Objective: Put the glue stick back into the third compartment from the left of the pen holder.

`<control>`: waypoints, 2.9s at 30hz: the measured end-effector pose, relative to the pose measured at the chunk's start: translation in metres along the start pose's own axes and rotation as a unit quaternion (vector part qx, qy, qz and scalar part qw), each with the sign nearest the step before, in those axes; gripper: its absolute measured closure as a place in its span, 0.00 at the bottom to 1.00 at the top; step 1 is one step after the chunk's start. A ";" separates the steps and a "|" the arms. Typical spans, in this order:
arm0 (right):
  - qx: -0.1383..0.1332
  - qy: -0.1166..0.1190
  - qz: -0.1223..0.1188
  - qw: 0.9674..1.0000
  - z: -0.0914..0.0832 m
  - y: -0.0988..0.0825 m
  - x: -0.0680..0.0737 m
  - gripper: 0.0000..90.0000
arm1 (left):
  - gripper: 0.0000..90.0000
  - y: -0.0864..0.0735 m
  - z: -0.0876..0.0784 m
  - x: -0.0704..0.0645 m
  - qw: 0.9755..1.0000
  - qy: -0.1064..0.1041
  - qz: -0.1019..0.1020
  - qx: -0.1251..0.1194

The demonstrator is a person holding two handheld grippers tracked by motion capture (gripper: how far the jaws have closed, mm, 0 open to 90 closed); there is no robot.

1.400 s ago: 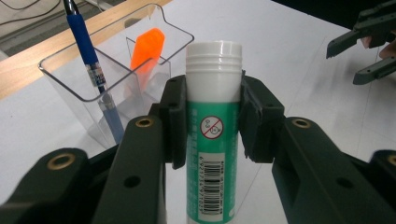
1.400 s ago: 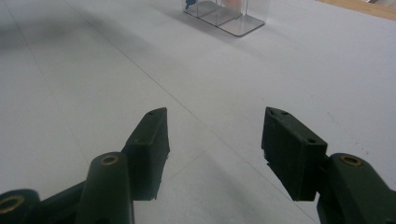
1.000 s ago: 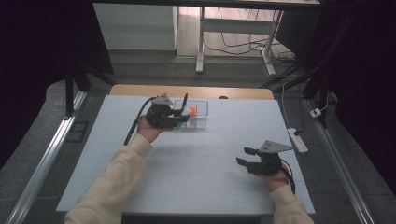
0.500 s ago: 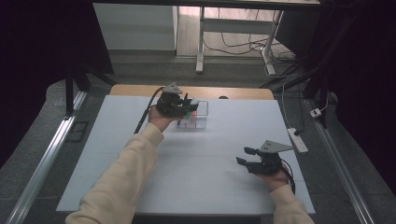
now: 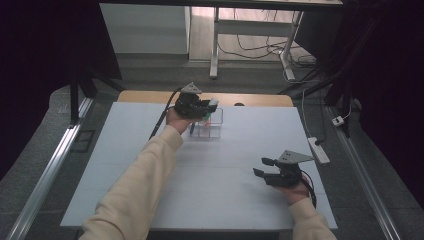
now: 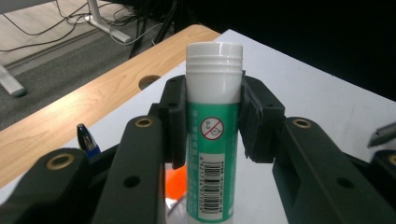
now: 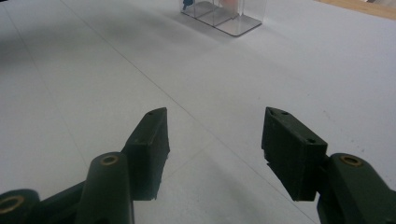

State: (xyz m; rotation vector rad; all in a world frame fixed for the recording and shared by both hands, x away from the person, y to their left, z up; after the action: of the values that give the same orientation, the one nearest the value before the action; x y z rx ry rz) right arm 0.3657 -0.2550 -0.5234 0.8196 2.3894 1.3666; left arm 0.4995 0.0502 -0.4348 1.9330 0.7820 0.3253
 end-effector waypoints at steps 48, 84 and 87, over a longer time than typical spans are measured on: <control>-0.001 -0.002 0.003 1.000 -0.003 -0.001 -0.003 0.46 | 0.71 0.024 0.055 0.006 1.000 0.009 -0.006 0.002; -0.003 -0.011 0.005 1.000 -0.005 -0.003 -0.007 0.46 | 0.45 -0.011 -0.018 -0.011 1.000 -0.024 0.000 0.014; -0.004 -0.012 0.006 1.000 -0.006 -0.003 -0.008 0.46 | 0.45 -0.017 -0.028 -0.011 1.000 -0.020 -0.002 0.012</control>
State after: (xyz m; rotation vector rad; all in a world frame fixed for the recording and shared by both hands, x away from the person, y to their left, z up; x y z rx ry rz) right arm 0.3681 -0.2647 -0.5235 0.8444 2.3625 1.3630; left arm 0.4696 0.0675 -0.4354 1.9542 0.7671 0.2747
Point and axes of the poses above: each handheld gripper's, and its own axes: z roughly forward along the jaws, y roughly out of its top, x roughly to its left, the point moved 4 cm from there along z, roughly forward along the jaws, and after that the axes turned 1 degree about y, right-handed, at the moved point
